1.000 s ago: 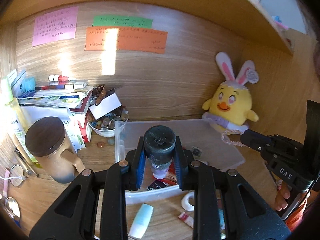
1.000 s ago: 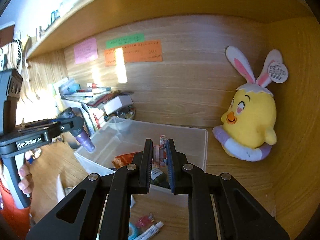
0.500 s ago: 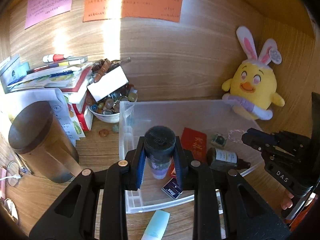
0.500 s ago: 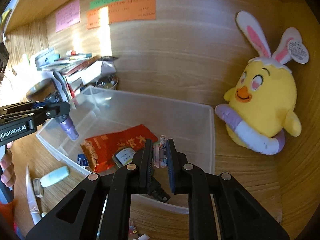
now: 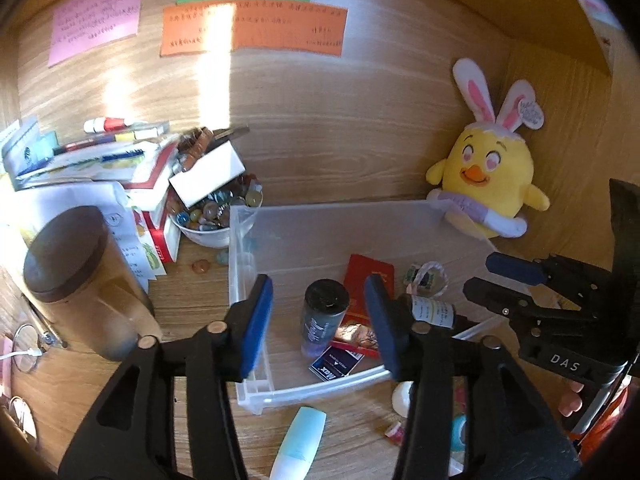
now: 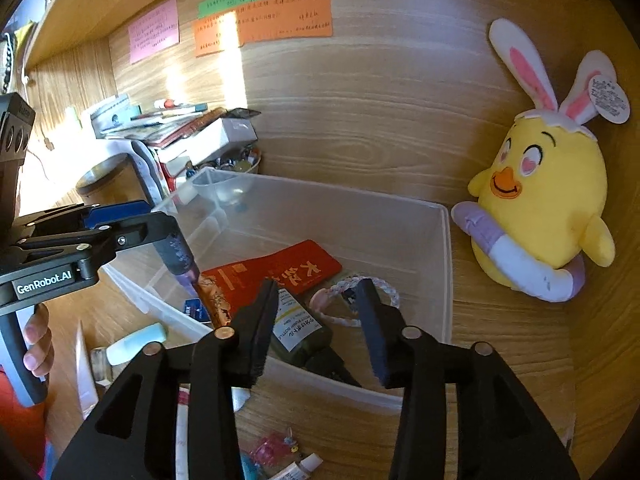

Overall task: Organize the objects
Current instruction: 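Move the left tool toward the light blue tube while the right tool approaches the tape roll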

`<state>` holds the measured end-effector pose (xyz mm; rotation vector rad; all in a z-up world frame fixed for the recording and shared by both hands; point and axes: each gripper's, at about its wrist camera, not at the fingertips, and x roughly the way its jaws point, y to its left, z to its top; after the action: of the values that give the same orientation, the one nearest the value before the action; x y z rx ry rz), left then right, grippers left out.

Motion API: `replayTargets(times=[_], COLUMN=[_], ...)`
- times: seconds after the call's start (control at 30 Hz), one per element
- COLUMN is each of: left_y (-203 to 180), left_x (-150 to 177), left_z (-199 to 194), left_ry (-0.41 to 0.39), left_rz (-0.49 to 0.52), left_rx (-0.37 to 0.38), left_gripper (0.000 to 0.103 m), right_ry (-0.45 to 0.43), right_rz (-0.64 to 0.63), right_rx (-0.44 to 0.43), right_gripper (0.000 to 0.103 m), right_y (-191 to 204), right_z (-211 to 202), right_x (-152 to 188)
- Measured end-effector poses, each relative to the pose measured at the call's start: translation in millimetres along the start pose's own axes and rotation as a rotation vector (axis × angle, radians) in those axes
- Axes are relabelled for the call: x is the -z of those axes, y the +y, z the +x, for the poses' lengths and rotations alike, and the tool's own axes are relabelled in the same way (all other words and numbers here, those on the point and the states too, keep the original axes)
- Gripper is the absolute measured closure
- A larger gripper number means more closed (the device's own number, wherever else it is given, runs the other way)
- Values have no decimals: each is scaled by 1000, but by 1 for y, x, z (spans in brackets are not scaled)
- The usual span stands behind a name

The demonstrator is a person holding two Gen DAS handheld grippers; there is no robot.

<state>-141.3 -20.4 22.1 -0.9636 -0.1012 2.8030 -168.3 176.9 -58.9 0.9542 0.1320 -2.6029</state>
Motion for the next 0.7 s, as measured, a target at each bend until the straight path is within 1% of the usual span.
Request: replayTargets(times=[0.13,0.2,0.27,0.37,0.47,0.6,0.7], left_y=[-2,-4,-5,-5,-3,3,6], left_x=[3,6,10,19,27,39,50], left_z=[-17,-23,-28,-34,-38,-35,-28], left_ry=[-29,-33,-33,-23,-5,41,80], left_rz=[17,28,41,56,55,31,20], left_rx=[-4,-9,-17,-26,-20,-1,-2], left_gripper=[44,37,33,31,30,30,30], right_ry=[-30,-43,-53,-63,-66,-58,-44], right_rz=[4,9,9,13,23,35,46], right_rx=[1,-2,4,3,2,2,-6], right_gripper=[52,49,44,38,34,33,33], right_y=[1,1,2,2,2,2,3], right_z=[-14,-22,-29,-40,-46,-51,-52], right_x=[1,2,5,10,16,25,32])
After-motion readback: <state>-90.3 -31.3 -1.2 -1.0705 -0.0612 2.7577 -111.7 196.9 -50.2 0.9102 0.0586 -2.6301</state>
